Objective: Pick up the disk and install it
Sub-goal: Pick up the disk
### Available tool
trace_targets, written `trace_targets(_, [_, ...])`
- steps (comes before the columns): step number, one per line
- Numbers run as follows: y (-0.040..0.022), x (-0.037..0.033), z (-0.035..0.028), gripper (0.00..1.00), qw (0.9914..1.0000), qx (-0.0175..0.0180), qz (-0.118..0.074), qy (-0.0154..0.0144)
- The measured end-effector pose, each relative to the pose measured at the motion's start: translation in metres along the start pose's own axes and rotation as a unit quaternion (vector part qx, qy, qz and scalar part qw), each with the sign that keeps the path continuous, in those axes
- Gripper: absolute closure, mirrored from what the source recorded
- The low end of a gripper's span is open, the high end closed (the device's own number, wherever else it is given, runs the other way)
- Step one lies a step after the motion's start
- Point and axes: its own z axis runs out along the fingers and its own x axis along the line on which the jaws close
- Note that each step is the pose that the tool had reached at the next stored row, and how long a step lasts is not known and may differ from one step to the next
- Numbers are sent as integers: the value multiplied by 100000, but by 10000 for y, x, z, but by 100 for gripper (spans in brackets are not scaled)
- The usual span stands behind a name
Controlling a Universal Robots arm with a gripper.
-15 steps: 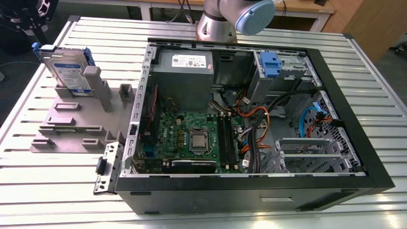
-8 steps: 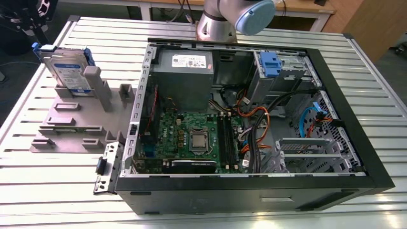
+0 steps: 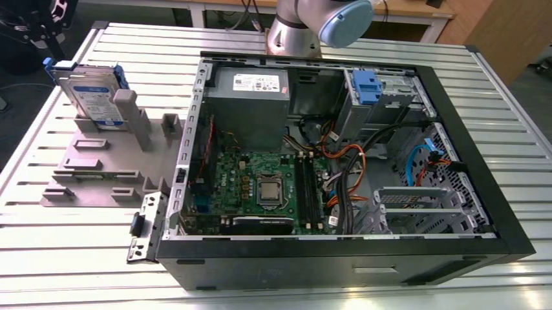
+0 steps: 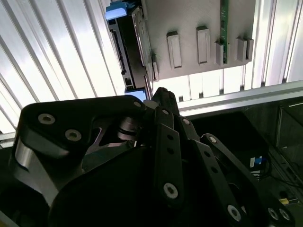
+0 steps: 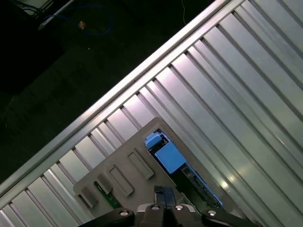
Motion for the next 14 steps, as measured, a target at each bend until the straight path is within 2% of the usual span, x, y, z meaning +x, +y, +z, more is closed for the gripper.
trace_targets(4, [0,0,0,89,99981,42,-1937,57])
trace_targets(7, [0,0,1,89,99911,89,-4212,124])
trace_targets(10, [0,0,3,89,99765,143,-6849,201])
trace_targets(13, [0,0,4,89,99573,187,-9223,263])
trace_targets(14, [0,0,5,89,99555,187,-9415,266])
